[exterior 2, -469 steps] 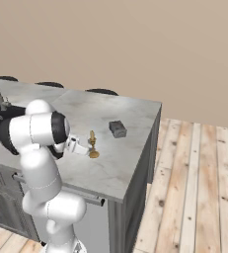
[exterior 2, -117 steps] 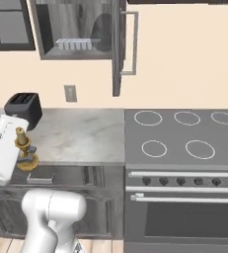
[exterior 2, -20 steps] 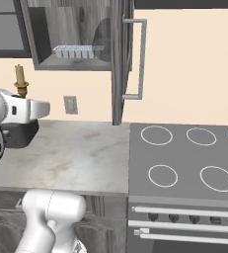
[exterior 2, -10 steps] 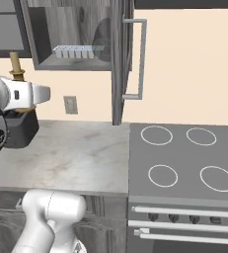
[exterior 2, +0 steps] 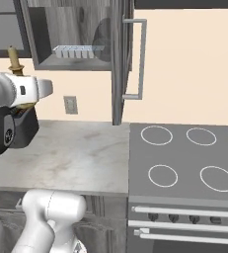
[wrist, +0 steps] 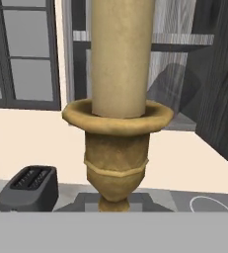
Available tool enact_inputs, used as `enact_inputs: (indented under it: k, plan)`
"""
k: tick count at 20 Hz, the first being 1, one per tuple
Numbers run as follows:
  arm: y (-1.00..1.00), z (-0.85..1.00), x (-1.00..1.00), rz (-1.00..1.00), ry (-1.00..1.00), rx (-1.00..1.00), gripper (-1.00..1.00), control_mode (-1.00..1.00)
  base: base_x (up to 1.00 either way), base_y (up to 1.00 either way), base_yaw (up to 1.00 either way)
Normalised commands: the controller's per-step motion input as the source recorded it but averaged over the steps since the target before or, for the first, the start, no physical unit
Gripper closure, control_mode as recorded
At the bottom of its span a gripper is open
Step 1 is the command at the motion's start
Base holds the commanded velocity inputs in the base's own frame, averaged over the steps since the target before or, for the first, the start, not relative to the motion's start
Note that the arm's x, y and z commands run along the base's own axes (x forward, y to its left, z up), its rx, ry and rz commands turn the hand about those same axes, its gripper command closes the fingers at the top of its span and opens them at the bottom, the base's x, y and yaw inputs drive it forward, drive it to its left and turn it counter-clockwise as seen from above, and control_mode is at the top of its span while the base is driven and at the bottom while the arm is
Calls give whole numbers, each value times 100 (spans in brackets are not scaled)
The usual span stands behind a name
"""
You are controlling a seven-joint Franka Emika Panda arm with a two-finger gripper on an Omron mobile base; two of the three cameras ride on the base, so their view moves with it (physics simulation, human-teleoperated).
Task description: Pick the candle and jar from the dining table and place them in the open cabinet. Close the cabinet after placing the objects.
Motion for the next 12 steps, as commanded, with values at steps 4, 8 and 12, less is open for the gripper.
enact_inputs:
  k: [4, 8, 12]
  plan:
    - [7, 24, 8, 2, -3, -1, 100, -100, 0, 0, 0]
    - [4, 20, 8, 1, -1, 0, 100, -100, 0, 0, 0]
    - [9, 14, 19, 0, 0, -1, 100, -100, 0, 0, 0]
